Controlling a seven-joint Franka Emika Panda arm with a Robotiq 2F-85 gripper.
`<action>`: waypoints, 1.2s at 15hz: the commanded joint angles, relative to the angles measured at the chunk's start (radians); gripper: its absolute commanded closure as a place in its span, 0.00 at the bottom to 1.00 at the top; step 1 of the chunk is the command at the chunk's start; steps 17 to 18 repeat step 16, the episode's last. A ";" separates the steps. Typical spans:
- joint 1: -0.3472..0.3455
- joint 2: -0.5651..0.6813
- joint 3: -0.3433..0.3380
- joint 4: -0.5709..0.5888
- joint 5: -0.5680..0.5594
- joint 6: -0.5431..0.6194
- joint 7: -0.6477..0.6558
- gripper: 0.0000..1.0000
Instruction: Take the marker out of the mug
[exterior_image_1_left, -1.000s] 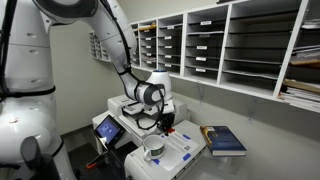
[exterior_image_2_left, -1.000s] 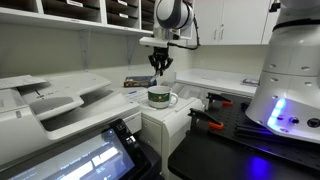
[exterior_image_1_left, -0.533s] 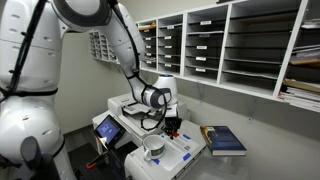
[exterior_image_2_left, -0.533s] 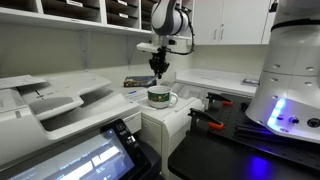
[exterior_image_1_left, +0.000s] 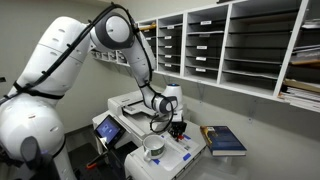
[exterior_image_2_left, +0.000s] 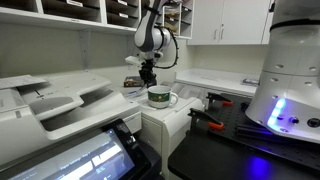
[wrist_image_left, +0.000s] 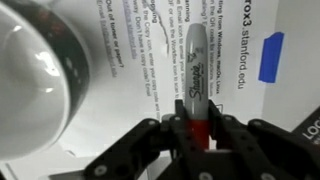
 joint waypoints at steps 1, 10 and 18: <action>0.024 0.050 -0.019 0.070 0.056 -0.042 -0.027 0.71; 0.253 -0.168 -0.268 -0.108 -0.188 -0.035 -0.083 0.02; 0.271 -0.390 -0.258 -0.232 -0.453 -0.163 0.019 0.00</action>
